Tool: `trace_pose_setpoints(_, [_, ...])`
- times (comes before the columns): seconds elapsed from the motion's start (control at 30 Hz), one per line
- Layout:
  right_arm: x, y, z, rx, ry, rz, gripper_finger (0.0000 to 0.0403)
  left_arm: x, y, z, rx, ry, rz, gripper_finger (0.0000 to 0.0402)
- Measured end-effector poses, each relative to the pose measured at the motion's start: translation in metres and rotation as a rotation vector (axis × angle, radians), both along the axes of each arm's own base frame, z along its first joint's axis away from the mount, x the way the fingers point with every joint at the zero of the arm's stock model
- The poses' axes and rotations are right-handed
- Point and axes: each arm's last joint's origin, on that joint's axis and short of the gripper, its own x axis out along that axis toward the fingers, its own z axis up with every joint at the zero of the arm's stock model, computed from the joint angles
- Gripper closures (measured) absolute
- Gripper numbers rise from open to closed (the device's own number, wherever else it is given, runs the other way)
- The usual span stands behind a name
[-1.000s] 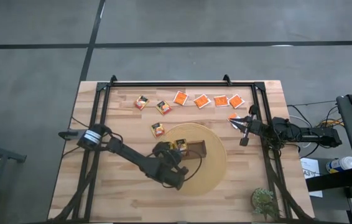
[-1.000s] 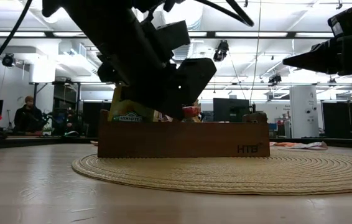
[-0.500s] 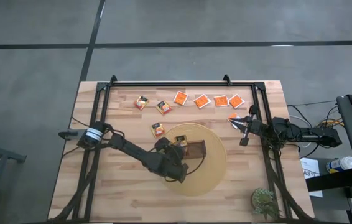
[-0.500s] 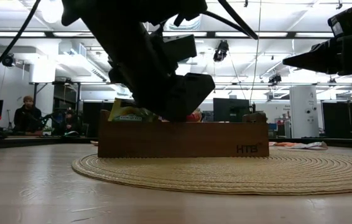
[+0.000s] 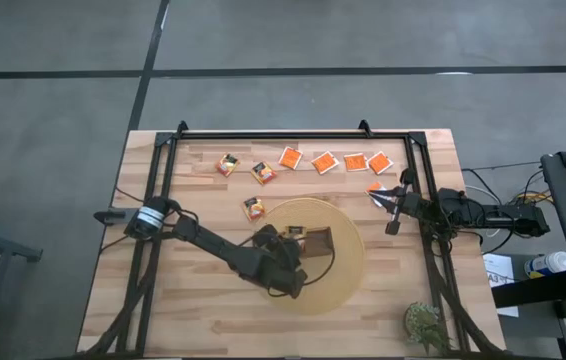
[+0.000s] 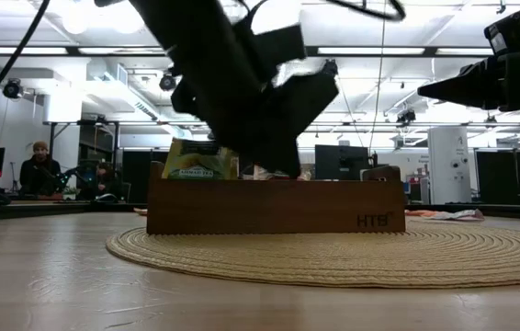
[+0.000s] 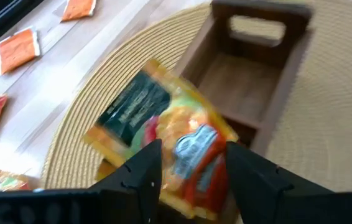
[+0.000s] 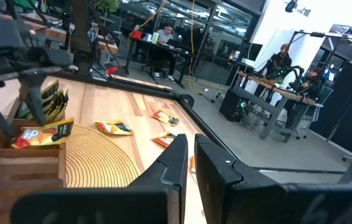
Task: Pick & Place Tea
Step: Put the yellow tea bag into the middle section of the wooden organizer
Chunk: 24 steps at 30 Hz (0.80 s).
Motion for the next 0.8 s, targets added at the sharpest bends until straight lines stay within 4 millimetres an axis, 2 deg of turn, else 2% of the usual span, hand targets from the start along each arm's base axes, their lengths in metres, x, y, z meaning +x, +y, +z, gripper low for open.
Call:
trace_pose_setpoints(0.27, [0.000, 0.000, 0.000, 0.000, 0.000, 0.000, 0.0376, 0.004, -0.020, 0.021, -0.026, -0.067, -0.037, 0.0232])
trace_pose_setpoints(0.4, [0.000, 0.000, 0.000, 0.000, 0.000, 0.000, 0.0376, 0.003, -0.025, 0.025, -0.008, -0.050, -0.062, 0.0239])
trace_pose_setpoints(0.5, [0.000, 0.000, 0.000, 0.000, 0.000, -0.001, 0.0376, 0.000, -0.023, 0.022, -0.011, -0.010, -0.070, 0.0274])
trace_pose_setpoints(0.63, [0.000, 0.000, 0.000, 0.000, 0.000, -0.001, 0.0376, 0.000, -0.022, 0.022, -0.010, 0.016, -0.094, 0.0372])
trace_pose_setpoints(0.67, [0.000, 0.000, 0.000, 0.000, 0.000, -0.001, 0.0376, 0.000, -0.022, 0.022, -0.008, 0.017, -0.095, 0.0386])
trace_pose_setpoints(0.8, [0.000, 0.000, 0.000, 0.000, 0.000, -0.001, 0.0376, 0.000, -0.022, 0.022, 0.008, 0.032, -0.113, 0.0400])
